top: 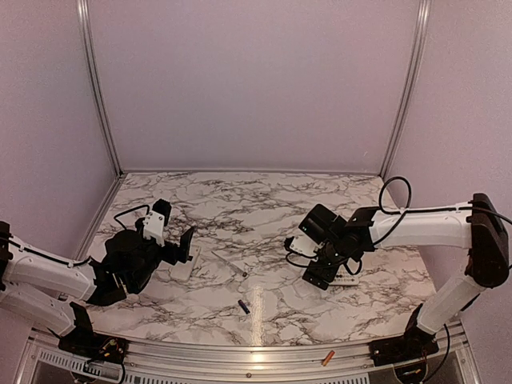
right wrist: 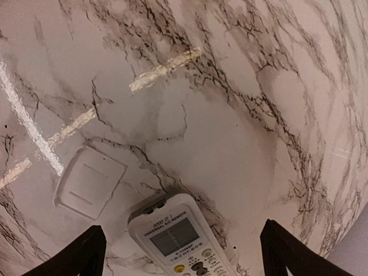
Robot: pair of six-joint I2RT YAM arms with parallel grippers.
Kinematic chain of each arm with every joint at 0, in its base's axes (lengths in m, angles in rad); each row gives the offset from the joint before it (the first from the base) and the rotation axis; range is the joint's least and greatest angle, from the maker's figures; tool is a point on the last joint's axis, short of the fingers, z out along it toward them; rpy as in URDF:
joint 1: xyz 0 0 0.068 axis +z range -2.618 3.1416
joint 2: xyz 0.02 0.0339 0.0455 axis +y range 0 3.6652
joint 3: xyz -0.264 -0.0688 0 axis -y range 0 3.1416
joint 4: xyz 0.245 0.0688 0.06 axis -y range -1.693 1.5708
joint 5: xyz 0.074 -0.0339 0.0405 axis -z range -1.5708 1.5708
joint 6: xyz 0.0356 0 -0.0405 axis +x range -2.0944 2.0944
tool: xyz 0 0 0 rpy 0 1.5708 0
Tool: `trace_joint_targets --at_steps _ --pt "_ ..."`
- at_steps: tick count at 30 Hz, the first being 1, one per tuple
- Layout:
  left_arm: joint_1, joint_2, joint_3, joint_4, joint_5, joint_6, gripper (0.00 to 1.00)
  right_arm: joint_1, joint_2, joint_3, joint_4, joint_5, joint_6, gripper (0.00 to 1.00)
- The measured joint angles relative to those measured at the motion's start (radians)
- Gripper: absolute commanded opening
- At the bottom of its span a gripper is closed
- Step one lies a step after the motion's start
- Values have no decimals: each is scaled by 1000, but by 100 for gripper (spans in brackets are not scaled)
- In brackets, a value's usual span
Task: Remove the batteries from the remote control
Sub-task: Pick up the remote control from the center of the board.
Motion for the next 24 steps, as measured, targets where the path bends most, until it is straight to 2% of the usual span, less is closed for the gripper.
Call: trace_joint_targets --at_steps 9,14,24 --pt "0 -14 -6 0 0 1 95 -46 122 0 -9 20 -6 90" --pt "0 -14 -6 0 0 1 95 -48 122 3 -14 30 -27 89" --pt "0 -14 -6 0 0 1 95 -151 138 9 -16 -31 -80 70"
